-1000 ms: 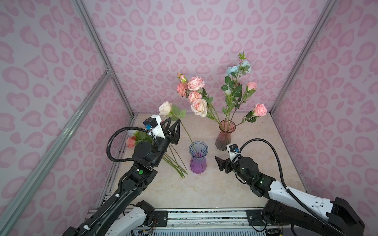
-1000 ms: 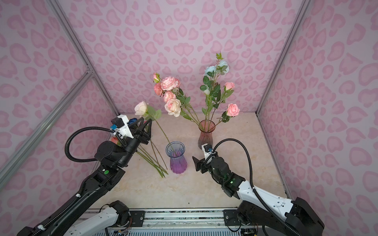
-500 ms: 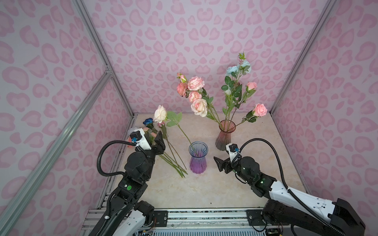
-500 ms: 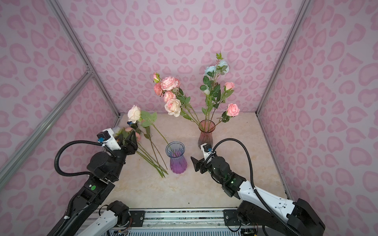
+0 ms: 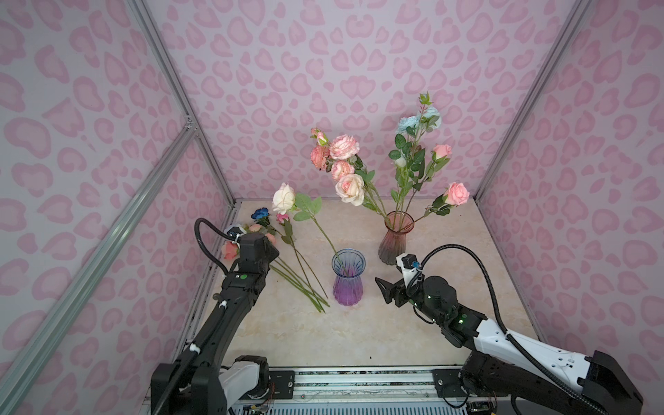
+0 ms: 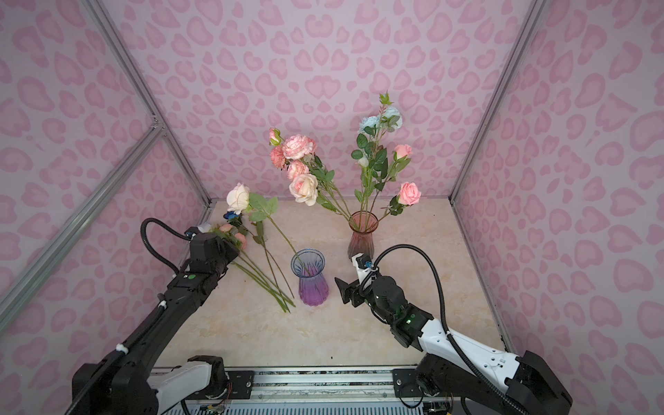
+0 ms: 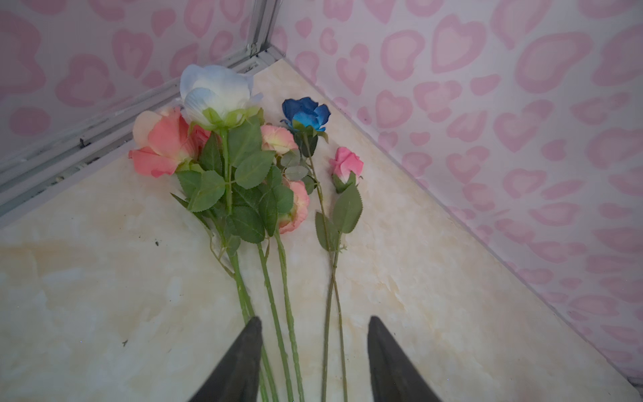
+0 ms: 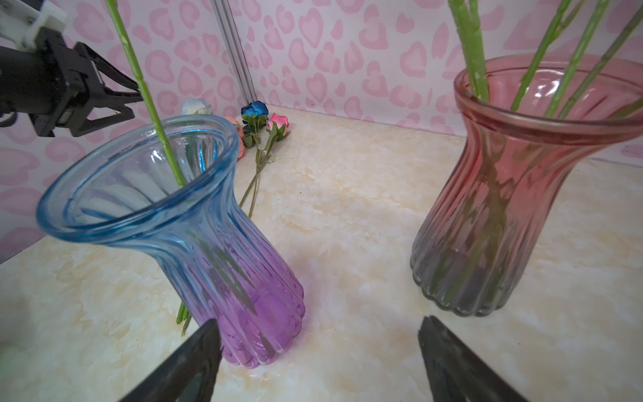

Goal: Arrange flowers in a vase
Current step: Pick up the flower from the flowers.

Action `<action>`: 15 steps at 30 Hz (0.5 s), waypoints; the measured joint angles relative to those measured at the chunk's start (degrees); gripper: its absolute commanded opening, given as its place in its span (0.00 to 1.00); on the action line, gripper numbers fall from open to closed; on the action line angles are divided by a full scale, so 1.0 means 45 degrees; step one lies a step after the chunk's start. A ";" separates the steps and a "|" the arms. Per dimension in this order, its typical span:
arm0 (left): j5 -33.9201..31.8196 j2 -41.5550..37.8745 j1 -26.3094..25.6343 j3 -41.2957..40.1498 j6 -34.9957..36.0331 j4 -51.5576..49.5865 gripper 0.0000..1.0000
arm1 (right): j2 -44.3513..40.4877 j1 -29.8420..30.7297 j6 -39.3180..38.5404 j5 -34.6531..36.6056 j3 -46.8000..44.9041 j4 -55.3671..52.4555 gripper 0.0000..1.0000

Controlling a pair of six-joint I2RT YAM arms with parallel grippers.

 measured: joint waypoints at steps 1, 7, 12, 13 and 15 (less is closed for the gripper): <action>0.0160 0.0578 0.0199 0.0209 -0.0175 -0.0092 0.49 | -0.0029 0.0000 0.0000 0.0000 -0.0010 0.0005 0.90; 0.1093 0.3687 0.0860 0.1739 -0.0612 -0.0641 0.38 | -0.0175 0.0000 0.0112 0.0078 -0.0316 0.0121 0.90; 0.1452 0.4639 0.1375 0.1817 -0.0865 -0.0636 0.31 | -0.0189 0.0000 0.0199 0.0160 -0.0432 0.0282 0.90; 0.1491 0.4639 0.1501 0.1681 -0.0942 -0.0627 0.30 | -0.0189 0.0000 0.0199 0.0199 -0.0466 0.0321 0.90; 0.1501 0.4673 0.1753 0.1452 -0.0942 -0.0651 0.27 | -0.0189 0.0000 0.0199 0.0243 -0.0588 0.0423 0.90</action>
